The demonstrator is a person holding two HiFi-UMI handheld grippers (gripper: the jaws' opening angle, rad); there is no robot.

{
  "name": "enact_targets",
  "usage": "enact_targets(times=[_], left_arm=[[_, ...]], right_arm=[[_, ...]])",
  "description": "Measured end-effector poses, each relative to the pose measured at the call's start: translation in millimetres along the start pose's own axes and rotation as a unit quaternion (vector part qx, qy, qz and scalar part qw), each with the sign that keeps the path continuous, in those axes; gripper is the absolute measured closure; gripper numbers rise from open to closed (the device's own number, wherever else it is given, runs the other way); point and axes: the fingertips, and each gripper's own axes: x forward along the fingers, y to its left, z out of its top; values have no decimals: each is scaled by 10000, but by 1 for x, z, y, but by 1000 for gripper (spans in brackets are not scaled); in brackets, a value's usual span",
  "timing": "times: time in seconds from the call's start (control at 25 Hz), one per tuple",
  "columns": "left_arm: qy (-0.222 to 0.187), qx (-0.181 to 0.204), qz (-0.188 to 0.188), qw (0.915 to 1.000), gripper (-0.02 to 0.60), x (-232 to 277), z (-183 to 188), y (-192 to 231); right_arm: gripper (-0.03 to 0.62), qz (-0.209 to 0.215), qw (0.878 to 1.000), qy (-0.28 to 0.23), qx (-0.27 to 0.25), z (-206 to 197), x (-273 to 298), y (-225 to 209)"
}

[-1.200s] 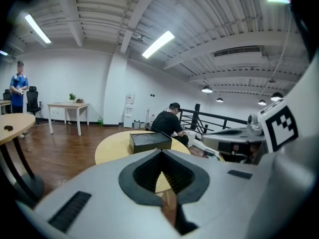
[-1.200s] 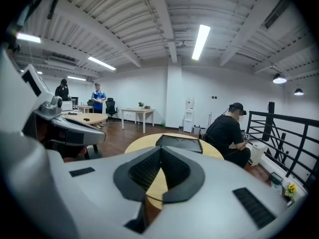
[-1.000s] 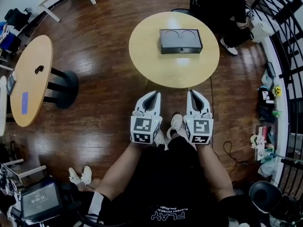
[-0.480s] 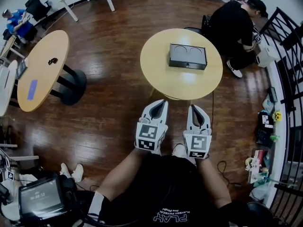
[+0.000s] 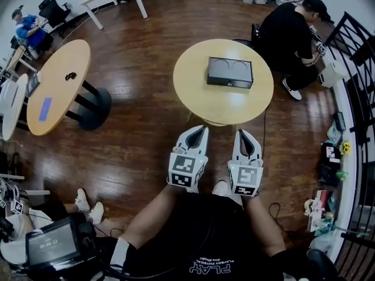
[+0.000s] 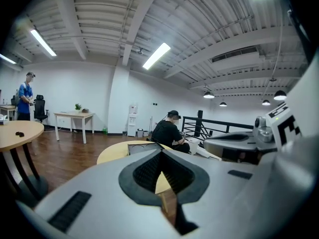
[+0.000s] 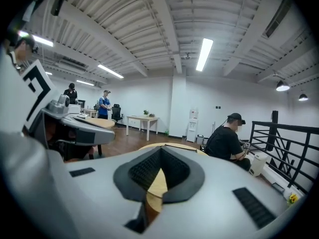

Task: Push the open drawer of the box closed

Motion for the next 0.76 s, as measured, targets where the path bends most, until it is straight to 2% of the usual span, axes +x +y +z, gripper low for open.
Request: enact_targets(times=[0.76], left_arm=[[19, 6, 91, 10000, 584, -2, -2, 5]], right_arm=[[589, 209, 9995, -177, 170, 10, 7, 8]])
